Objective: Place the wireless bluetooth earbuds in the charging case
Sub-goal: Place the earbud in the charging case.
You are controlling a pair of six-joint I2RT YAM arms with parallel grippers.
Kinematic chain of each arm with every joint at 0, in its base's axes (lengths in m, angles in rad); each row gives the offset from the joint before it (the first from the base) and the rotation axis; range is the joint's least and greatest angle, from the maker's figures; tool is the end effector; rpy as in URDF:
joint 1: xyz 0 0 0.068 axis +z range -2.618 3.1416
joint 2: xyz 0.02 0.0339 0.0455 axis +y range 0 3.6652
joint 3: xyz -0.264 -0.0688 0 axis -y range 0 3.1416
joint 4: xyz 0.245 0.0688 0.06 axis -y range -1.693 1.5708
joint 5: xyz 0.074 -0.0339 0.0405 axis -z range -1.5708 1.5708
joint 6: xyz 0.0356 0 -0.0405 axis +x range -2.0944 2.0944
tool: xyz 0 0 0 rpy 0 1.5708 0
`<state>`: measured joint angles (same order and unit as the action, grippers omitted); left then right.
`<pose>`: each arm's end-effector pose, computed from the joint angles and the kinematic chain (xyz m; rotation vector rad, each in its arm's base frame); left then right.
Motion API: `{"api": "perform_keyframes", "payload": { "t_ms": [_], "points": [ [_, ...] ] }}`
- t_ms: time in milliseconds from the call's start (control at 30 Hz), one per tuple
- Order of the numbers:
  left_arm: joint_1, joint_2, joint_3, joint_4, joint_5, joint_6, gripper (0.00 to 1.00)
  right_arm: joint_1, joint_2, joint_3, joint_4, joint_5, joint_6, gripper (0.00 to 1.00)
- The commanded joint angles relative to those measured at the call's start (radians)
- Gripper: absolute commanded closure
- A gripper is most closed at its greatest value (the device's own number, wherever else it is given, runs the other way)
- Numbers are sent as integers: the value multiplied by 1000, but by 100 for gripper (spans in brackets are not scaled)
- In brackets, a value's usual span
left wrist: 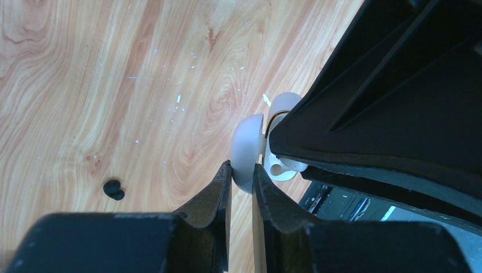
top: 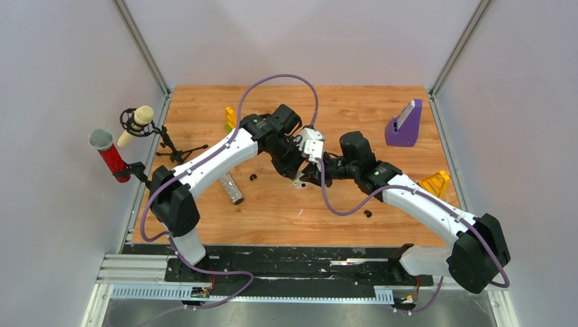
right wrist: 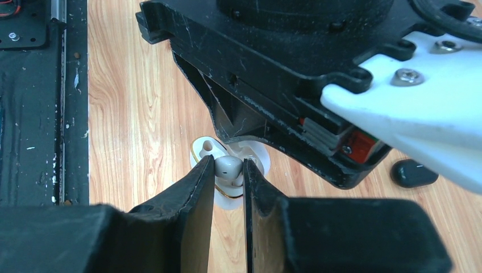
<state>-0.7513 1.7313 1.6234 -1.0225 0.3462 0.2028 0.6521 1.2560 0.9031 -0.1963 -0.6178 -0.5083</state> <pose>0.2534 -0.2532 0.3101 1.3553 2.3883 -0.6282 0.2075 0.1843 0.2824 -1.4367 1.5202 0.7383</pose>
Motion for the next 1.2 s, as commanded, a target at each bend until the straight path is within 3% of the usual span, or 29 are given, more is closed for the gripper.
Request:
{"api": "perform_keyframes", "payload": {
  "t_ms": [0,867,1167],
  "points": [
    [-6,-56,7,6,31,-11,83,1,-13,-11,18,14,-20,93],
    [-6,-58,12,8,12,-9,83,0,-31,-9,18,12,-14,63],
    [-6,-58,5,18,-26,-13,83,0,-52,40,-24,-8,13,28]
  ]
}}
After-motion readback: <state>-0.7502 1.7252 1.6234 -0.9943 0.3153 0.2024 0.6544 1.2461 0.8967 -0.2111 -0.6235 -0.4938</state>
